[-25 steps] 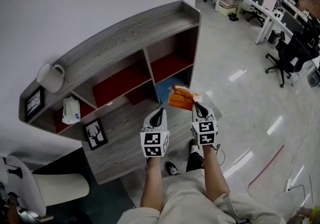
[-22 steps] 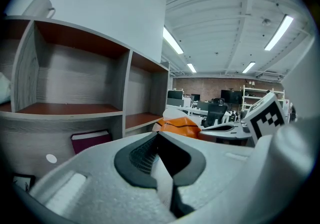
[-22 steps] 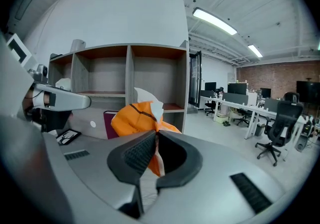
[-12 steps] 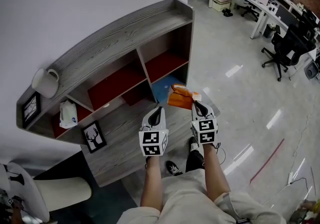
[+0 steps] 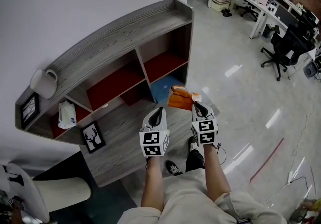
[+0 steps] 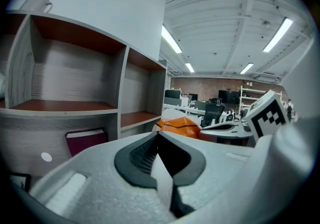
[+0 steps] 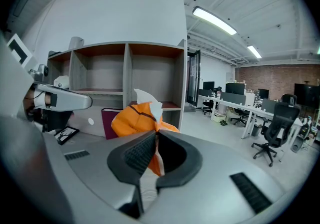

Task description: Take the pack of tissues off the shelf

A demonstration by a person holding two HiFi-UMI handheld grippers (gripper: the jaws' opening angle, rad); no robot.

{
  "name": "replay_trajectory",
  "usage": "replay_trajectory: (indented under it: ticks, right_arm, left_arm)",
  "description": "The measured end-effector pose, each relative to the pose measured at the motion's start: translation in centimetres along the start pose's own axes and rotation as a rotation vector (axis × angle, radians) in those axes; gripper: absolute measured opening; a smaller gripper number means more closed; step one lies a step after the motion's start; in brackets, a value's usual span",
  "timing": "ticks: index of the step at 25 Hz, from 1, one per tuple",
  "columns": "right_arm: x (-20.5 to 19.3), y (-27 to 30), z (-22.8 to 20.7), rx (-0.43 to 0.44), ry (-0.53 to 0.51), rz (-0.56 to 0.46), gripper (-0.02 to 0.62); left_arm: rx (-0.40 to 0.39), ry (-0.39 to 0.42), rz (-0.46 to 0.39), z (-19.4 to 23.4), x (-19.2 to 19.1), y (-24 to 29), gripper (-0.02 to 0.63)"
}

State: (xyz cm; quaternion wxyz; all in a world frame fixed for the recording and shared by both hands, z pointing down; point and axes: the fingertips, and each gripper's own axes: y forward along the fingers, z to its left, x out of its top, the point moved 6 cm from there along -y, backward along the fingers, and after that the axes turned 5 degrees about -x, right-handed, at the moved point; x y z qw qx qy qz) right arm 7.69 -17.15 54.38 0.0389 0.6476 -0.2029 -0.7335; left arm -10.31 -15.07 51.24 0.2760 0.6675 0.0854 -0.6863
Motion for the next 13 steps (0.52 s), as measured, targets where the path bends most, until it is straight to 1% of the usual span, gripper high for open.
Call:
replay_trajectory:
  ticks: [8,13]
  right_arm:
    - [-0.24,-0.41,0.33,-0.001,-0.002,0.000,0.026]
    - [-0.31,-0.62,0.37,-0.020,0.003,0.006,0.026]
  left_arm:
    - [-0.004,0.005,0.010,-0.14,-0.33,-0.42,0.008]
    - [-0.019,0.017,0.030,-0.05,-0.62,-0.49,0.008]
